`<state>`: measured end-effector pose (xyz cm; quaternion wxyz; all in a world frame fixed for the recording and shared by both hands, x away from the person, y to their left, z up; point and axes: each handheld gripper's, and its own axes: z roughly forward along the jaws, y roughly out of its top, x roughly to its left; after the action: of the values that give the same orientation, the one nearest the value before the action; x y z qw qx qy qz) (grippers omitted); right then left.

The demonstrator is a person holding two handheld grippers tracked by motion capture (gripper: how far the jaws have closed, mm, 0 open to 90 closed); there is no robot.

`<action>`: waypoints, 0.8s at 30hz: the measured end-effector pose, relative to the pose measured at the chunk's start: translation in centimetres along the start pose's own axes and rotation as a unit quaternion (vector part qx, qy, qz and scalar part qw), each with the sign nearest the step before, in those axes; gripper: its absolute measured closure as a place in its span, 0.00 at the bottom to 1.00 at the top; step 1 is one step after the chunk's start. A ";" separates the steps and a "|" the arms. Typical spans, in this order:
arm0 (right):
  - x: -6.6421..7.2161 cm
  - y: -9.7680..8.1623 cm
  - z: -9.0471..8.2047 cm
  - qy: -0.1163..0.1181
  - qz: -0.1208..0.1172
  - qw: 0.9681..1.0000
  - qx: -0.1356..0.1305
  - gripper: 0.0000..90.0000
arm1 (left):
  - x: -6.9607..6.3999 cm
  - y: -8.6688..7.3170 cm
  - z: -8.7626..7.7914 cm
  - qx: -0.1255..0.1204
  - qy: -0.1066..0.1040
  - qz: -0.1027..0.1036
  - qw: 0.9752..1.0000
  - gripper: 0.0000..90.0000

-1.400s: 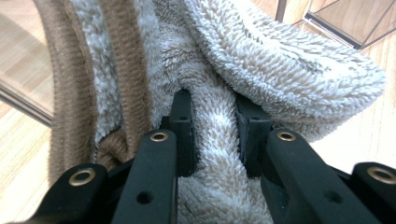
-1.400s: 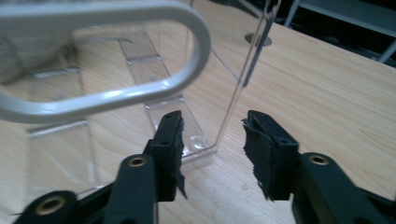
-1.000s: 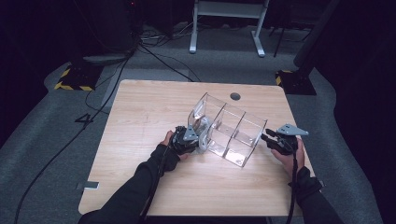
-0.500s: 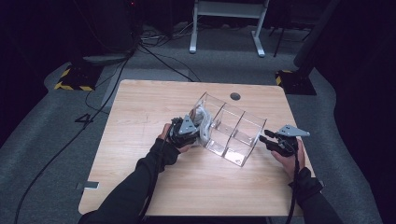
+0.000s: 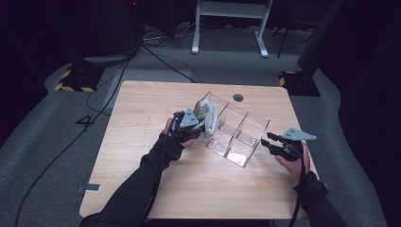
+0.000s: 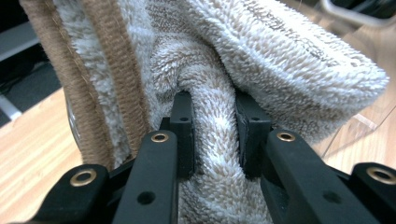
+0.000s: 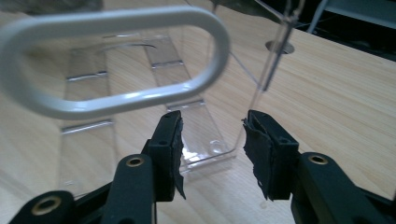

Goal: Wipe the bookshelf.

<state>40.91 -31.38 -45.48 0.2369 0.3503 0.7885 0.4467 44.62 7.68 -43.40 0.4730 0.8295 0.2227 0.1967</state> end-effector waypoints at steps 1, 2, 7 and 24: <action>0.2 0.1 -0.3 0.004 -0.002 1.000 -0.002 0.62 | 0.0 -0.2 0.2 0.009 0.001 0.004 1.000 0.82; 0.5 0.2 -0.6 0.010 -0.006 1.000 -0.011 0.62 | 0.0 -0.2 0.2 0.009 0.001 0.004 1.000 0.82; 2.4 0.4 -1.7 0.023 -0.035 0.999 -0.010 0.62 | 0.1 -1.2 1.4 0.033 0.007 0.009 0.999 0.82; 5.6 2.0 -3.4 0.074 -0.044 0.995 -0.050 0.45 | -0.2 -3.3 3.9 0.090 0.000 0.015 0.996 0.82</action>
<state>35.65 -28.27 -42.45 0.2143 0.2691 0.7950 0.4996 45.95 6.38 -48.17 0.3936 0.8717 0.2269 0.1834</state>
